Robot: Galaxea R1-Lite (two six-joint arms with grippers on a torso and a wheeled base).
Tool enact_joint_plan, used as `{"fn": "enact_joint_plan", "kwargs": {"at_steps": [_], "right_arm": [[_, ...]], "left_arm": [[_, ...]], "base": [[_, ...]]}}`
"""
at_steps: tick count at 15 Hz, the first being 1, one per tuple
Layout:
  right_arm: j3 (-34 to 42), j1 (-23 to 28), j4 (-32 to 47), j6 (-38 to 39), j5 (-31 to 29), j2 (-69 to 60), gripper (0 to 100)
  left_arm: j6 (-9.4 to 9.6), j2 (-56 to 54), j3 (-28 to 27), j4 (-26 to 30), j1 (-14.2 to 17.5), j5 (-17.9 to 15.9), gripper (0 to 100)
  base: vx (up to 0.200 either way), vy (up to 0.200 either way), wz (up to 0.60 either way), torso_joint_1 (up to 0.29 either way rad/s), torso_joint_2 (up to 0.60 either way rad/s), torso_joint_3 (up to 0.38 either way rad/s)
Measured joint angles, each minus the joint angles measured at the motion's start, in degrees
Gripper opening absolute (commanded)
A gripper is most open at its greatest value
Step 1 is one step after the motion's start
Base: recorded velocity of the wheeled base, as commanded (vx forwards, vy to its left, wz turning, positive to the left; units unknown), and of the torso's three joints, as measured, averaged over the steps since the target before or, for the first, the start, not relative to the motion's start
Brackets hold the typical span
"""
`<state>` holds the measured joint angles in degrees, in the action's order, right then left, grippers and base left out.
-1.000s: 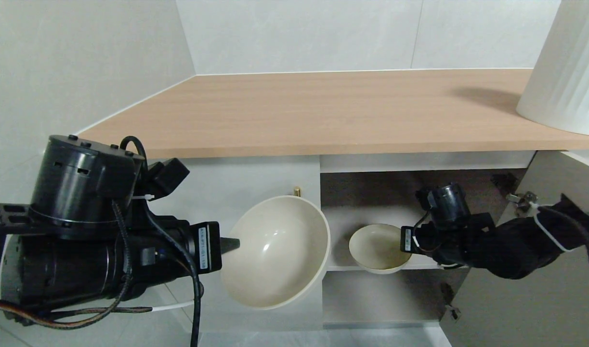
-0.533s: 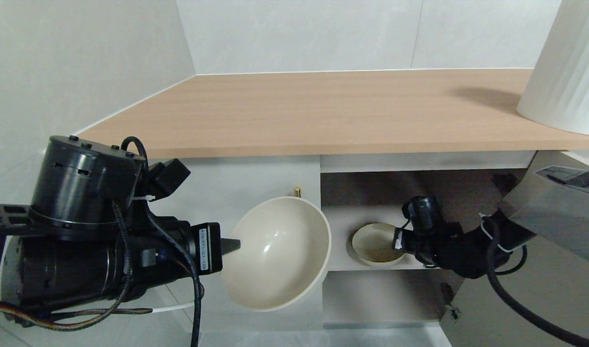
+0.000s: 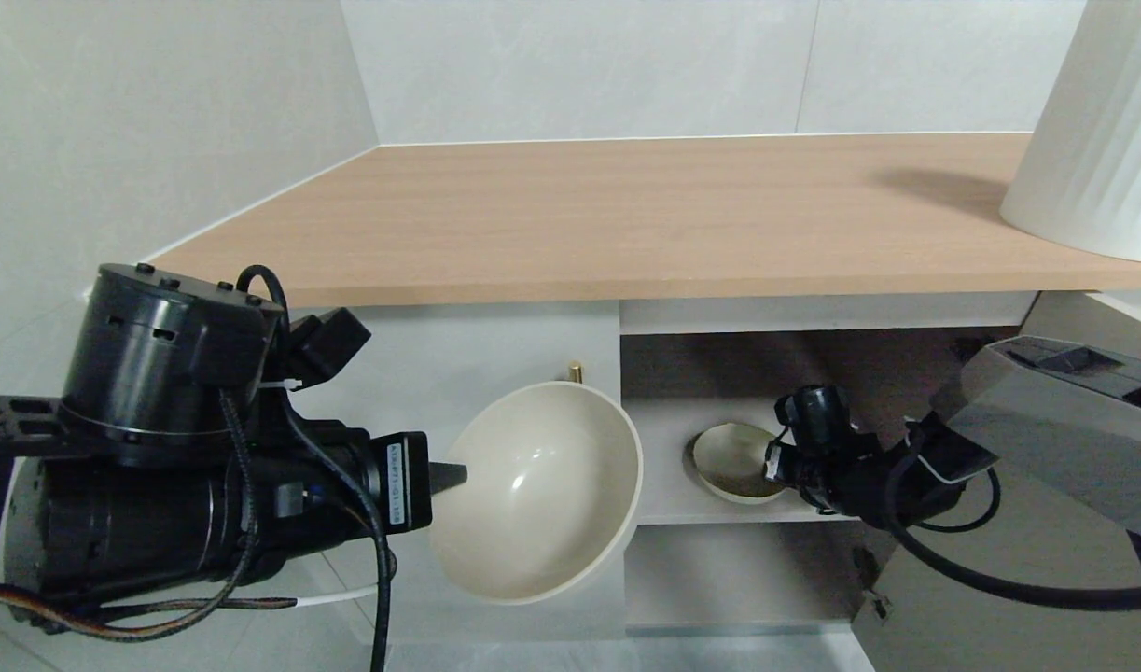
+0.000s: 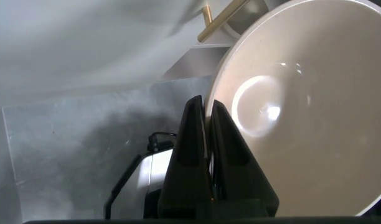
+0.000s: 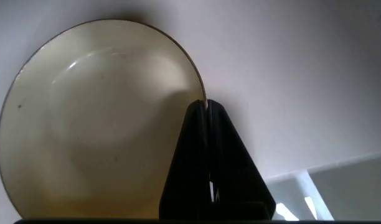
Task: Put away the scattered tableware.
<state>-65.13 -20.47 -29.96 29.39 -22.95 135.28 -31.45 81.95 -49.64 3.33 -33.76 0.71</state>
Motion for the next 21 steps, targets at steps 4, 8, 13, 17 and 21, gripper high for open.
{"fn": "enact_joint_plan", "kwargs": {"at_steps": [4, 8, 13, 17, 21], "right_arm": [[-0.8, 0.1, 0.0, 0.0, -0.3, 0.6, 0], [-0.9, 0.1, 0.0, -0.1, -0.4, 0.5, 100], [0.3, -0.5, 0.5, -0.3, 0.0, -2.2, 100], [5.4, -5.3, 3.3, -0.6, 6.2, -11.9, 100], [10.0, -12.2, 13.2, -1.0, 18.7, -26.8, 100]], "left_arm": [[0.0, 0.4, 0.0, 0.0, 0.0, 0.0, 0], [0.17, 0.9, 0.1, 0.0, -0.5, 0.0, 0], [0.01, 3.5, 1.5, 0.0, -6.5, 0.8, 0], [0.04, 10.2, 1.4, 0.0, -10.1, 4.9, 0], [0.01, 18.4, 0.4, 0.1, -11.8, 6.7, 0]], "base": [[0.0, 0.0, 0.0, 0.0, 0.0, 0.0], [0.0, 0.0, 0.0, 0.0, 0.0, 0.0], [0.0, 0.0, 0.0, 0.0, 0.0, 0.0], [0.0, 0.0, 0.0, 0.0, 0.0, 0.0], [0.0, 0.0, 0.0, 0.0, 0.0, 0.0]]}}
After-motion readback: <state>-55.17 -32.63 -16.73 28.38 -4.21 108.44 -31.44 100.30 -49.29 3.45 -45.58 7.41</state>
